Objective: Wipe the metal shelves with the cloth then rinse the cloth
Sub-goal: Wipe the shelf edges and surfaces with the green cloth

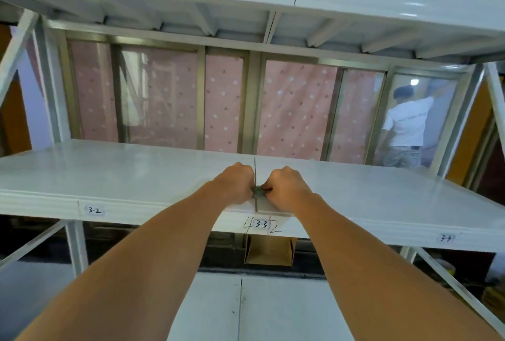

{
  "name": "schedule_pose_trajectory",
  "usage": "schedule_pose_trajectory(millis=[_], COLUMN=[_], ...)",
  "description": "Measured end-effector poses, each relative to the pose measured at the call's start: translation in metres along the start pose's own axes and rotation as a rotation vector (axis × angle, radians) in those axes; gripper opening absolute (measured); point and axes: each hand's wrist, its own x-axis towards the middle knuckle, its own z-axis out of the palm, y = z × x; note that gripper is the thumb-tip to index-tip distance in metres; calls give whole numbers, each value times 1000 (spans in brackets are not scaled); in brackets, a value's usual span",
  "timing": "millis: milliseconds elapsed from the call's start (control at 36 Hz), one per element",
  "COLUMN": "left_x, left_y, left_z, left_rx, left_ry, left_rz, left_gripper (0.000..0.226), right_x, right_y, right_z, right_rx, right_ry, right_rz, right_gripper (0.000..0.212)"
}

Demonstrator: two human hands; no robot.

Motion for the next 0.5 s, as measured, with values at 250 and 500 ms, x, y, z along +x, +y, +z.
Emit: schedule_pose_trajectory(millis=[250, 500], left_x=[80, 170], left_y=[-35, -79], left_z=[16, 26], left_rx=[34, 81], left_ry=[32, -2], left_rz=[-24, -59], left_gripper=[16, 24], right_x=[78, 174], right_y=[14, 27], right_z=[23, 48], right_rx=[83, 122], right_ry=[17, -14], right_rz=[14, -24], right_gripper=[26, 31])
